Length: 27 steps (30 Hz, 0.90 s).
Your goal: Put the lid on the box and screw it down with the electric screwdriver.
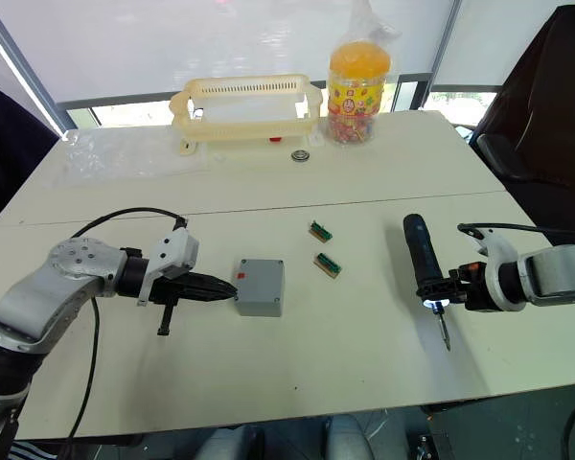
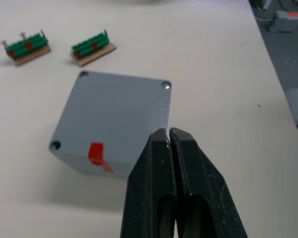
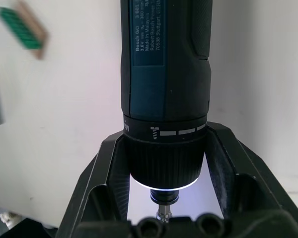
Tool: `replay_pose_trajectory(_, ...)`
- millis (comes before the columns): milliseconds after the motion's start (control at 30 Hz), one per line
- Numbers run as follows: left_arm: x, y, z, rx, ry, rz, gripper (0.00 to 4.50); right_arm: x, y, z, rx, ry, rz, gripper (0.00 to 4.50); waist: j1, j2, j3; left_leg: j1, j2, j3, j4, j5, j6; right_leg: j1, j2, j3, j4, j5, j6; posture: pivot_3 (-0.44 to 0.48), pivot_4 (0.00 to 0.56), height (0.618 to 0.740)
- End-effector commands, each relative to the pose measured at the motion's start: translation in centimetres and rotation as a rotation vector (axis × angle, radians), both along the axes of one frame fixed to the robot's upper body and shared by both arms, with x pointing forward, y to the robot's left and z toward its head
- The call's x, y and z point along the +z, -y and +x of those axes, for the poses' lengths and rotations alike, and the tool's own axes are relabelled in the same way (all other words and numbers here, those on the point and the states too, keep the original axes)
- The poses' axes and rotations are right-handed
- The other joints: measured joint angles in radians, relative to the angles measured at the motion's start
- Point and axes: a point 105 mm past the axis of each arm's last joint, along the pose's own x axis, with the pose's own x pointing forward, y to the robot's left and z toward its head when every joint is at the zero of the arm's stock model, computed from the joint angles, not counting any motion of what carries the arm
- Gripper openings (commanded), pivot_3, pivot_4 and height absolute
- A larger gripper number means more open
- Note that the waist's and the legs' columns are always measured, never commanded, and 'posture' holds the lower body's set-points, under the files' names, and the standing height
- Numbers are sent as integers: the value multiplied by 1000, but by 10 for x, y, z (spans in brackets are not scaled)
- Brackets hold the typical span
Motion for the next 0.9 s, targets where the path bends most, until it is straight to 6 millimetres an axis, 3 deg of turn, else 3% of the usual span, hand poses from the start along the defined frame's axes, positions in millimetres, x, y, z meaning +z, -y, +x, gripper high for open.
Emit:
replay_pose_trajectory(33,5,5,-3,-5,31,-17,43,7,-2,5,1,32,-13,1766,0,0,0,0,0,0,0,0,0,0,0,0,0,0,0,0,150,740)
replay_pose_trajectory(267,-2,3,-4,29,7,-26,43,-8,2,0,14,-16,-109,1766,-1,0,0,0,1,-1,0,0,0,-1,1,-1,2,1,2,0,150,740)
replay_pose_trajectory(433,-9,-2,-1,57,-10,-21,0,-10,1,1,33,-2,-150,4140,0,-1,0,1,1,-1,0,0,0,0,1,-1,2,1,2,0,150,740)
replay_pose_trajectory(467,-10,-4,0,65,-14,-20,0,-9,1,1,34,1,-156,4429,0,-1,-1,1,1,-1,0,0,0,1,1,-1,2,1,2,0,150,740)
replay_pose_trajectory(600,-11,-13,8,128,-27,-38,0,4,4,5,38,77,-188,4429,2,-1,-1,1,0,-1,1,0,0,1,1,-1,2,1,2,0,150,740)
replay_pose_trajectory(733,-9,-23,16,197,-34,-72,0,35,3,17,67,238,-213,4429,-1,-1,0,1,0,-1,1,0,0,1,1,-1,2,1,2,0,150,740)
replay_pose_trajectory(800,-8,-29,22,253,-34,-106,0,61,0,29,86,361,-201,4429,-3,0,0,1,1,-1,1,0,0,0,1,-1,3,1,2,0,150,740)
replay_pose_trajectory(900,-6,-35,32,342,-30,-161,0,83,-10,37,100,460,-88,4429,-1,0,-1,1,1,-1,1,0,0,0,1,-1,3,1,2,0,150,740)
